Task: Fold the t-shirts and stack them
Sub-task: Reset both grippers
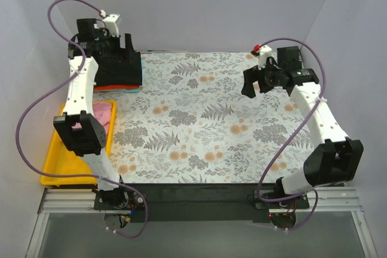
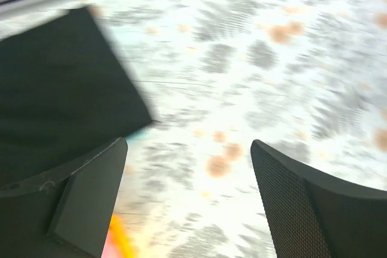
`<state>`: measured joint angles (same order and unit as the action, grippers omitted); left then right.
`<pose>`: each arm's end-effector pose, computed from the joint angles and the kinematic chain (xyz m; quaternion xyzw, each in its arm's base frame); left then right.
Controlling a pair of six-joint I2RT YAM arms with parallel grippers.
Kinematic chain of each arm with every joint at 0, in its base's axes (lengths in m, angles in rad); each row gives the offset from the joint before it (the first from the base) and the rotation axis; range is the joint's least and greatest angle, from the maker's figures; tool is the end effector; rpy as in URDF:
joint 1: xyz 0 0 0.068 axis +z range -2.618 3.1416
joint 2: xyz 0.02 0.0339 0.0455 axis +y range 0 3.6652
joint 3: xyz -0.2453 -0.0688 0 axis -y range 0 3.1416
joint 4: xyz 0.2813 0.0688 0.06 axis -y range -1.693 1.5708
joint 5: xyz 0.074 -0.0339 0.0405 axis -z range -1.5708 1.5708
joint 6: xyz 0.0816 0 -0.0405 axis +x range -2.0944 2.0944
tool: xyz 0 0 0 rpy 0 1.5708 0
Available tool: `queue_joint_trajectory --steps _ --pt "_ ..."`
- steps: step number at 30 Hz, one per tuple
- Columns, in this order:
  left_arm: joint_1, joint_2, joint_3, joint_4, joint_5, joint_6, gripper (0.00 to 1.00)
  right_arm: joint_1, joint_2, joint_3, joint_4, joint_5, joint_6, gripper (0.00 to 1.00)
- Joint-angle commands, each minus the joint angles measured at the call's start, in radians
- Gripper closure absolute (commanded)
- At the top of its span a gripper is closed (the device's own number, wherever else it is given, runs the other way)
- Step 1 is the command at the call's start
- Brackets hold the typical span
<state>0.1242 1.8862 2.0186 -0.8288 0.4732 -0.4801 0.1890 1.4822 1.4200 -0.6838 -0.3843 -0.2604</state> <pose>0.4804 0.0225 0.3493 -0.1673 0.8703 -0.2819 0.3675 0.3799 0.1038 0.2987 -0.2750 0.8596 0.1608 0.3994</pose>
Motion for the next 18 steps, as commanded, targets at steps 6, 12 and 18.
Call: queue_joint_trajectory --steps 6,12,18 --pt "-0.193 -0.352 -0.447 -0.021 0.097 -0.146 0.16 -0.095 -0.264 -0.196 0.007 0.053 0.055 0.02" --pt "-0.195 -0.547 -0.726 0.048 0.090 -0.161 0.15 -0.102 -0.402 -0.397 0.006 0.094 0.076 0.02" --pt "-0.193 -0.622 -0.776 0.046 0.012 -0.198 0.15 -0.163 -0.433 -0.437 0.001 -0.020 0.092 0.02"
